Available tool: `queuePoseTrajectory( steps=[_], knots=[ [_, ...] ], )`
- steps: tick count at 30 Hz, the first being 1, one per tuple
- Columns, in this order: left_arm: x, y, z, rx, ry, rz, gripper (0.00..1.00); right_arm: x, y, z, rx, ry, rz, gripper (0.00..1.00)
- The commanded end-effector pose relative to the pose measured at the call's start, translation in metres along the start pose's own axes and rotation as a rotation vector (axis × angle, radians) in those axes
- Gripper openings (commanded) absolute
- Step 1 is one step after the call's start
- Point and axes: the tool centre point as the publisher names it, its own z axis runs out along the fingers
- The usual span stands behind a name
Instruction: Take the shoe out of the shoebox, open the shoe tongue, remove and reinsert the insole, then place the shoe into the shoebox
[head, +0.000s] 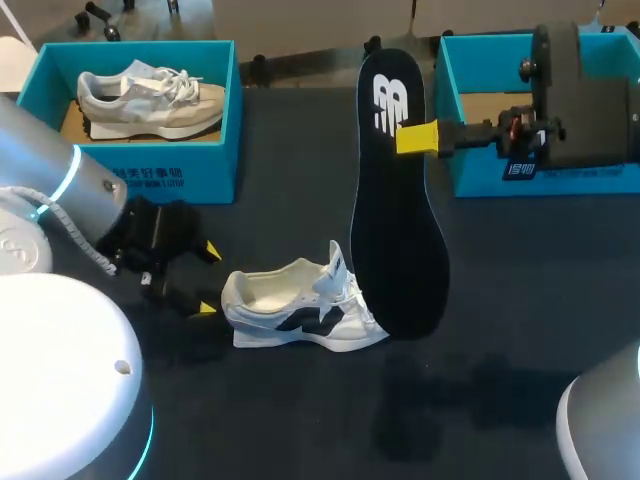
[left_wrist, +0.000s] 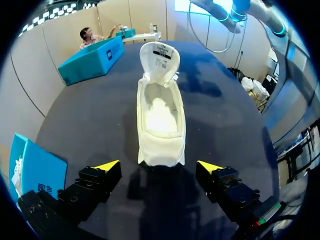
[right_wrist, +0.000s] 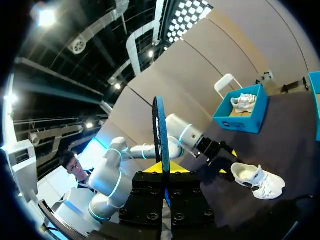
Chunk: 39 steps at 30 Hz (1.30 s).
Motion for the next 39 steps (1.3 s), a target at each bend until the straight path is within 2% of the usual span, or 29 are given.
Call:
queuePoseTrajectory(
  steps=[1,5,9,15,23,39],
  knots=[
    [-0.003,-0.007,-0.002,-0.126,-0.003,-0.008,1.00,0.000,0.001,0.003,0.002,-0.002,0.003,0.00],
    [-0.002,-0.010,-0.001,-0.190,0.000,-0.017,1.00,0.000,0.001,0.003,0.002,-0.002,0.003,0.00],
    [-0.002,-0.014,-0.001,-0.221,-0.002,-0.026,1.00,0.000,0.001,0.003,0.002,-0.002,0.003,0.00],
    [-0.001,-0.023,-0.003,-0.325,0.038,-0.039,1.00,0.000,0.001,0.003,0.002,-0.002,0.003,0.00],
    [0.002,-0.031,0.001,-0.436,-0.012,-0.025,1.00,0.000,0.001,0.003,0.002,-0.002,0.003,0.00],
    [0.010,-0.040,0.007,-0.504,-0.111,-0.012,1.00,0.000,0.001,0.003,0.002,-0.002,0.003,0.00]
  ],
)
